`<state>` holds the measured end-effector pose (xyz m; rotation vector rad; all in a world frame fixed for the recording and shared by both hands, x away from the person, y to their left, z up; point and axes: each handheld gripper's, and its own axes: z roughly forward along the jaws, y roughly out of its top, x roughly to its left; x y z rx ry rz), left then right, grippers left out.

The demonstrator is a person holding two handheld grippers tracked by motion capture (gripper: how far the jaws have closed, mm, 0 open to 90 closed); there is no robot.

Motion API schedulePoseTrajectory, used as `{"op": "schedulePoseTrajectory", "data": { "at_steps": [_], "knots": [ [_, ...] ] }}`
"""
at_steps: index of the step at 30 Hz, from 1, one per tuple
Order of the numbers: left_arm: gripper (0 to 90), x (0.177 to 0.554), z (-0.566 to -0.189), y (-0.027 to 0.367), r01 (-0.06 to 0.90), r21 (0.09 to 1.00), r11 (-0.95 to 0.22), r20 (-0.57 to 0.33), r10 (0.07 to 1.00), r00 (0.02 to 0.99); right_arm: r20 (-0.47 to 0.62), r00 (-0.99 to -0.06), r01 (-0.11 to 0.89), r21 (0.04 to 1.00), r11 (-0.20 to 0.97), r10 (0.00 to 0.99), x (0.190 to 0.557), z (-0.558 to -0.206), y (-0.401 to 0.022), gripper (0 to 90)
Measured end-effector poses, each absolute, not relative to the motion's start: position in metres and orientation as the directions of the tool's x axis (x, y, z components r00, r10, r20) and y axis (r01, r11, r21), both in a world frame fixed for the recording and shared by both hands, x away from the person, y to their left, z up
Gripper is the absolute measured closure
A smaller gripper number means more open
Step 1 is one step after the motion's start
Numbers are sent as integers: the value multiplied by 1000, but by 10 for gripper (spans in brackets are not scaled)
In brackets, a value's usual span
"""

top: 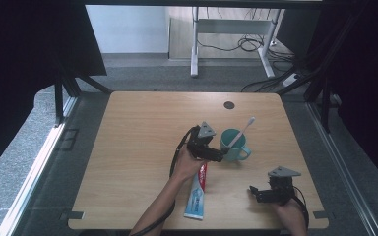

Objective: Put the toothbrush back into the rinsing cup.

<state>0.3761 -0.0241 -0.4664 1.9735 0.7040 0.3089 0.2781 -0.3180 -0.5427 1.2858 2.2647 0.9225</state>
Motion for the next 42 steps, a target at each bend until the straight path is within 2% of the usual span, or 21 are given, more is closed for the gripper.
{"op": "schedulePoseTrajectory", "data": {
  "at_steps": [7, 19, 26, 34, 42],
  "knots": [
    [4, 373, -464, -10, 391, 855, -340, -118, 607, 786, -3, -511, 612, 700, 367, 860, 278, -543, -318, 0],
    [2, 357, -470, 18, 395, 834, -386, -59, 650, 758, -3, -511, 612, 701, 366, 860, 278, -543, -318, 0],
    [0, 347, -473, 33, 381, 810, -445, 5, 655, 756, -3, -511, 612, 701, 366, 859, 278, -543, -318, 0],
    [0, 339, -478, 50, 397, 798, -454, 10, 667, 745, -4, -512, 612, 700, 368, 859, 278, -543, -318, 0],
    [0, 328, -487, 71, 436, 790, -431, -22, 691, 723, -3, -510, 613, 701, 366, 860, 278, -543, -318, 0]
  ]
}}
